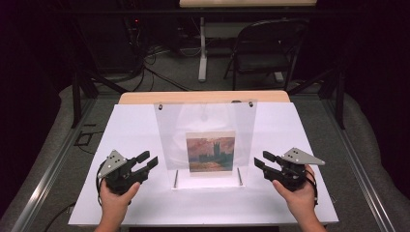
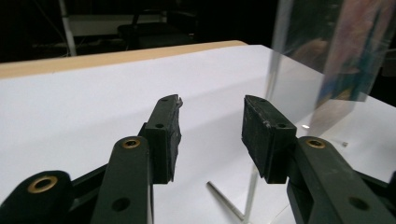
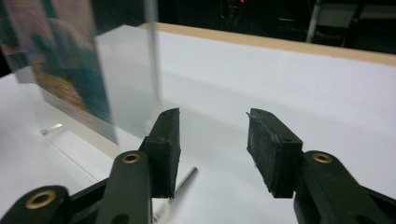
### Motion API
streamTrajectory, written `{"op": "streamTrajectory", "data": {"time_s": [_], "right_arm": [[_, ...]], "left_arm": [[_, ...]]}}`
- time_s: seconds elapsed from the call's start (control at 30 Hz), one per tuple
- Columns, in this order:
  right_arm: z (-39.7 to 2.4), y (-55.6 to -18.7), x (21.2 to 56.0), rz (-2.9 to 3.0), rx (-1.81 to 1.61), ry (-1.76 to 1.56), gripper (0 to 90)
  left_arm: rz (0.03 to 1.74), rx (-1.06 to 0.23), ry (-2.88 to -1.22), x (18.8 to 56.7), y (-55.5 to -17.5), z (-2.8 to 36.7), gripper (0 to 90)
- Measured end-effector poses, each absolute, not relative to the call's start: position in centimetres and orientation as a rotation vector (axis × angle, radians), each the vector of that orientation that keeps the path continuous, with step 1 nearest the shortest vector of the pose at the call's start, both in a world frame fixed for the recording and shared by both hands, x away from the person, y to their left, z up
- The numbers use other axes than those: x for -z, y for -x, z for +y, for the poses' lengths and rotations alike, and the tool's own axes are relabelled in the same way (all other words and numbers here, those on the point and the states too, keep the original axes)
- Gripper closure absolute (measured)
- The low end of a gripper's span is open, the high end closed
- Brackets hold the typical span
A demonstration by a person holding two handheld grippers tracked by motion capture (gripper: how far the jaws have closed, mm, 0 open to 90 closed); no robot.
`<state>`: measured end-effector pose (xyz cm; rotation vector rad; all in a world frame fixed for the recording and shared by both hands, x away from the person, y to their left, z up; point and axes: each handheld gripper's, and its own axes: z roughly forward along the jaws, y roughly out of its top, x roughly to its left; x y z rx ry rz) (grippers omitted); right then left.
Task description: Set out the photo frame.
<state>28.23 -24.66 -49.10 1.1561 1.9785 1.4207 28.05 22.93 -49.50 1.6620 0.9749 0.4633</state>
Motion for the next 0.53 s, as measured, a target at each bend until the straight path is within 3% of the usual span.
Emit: {"op": "streamTrajectory", "data": {"time_s": [0.23,0.53], "right_arm": [[-25.7,-28.9,51.7,1.968,-1.349,-1.264,42.8],[-26.1,-29.5,53.2,1.994,-1.307,-1.337,39.6]], "left_arm": [[1.052,-0.447,-1.658,51.4,-28.8,24.0,50.9],[1.084,-0.426,-1.705,52.7,-29.2,24.3,45.7]]}}
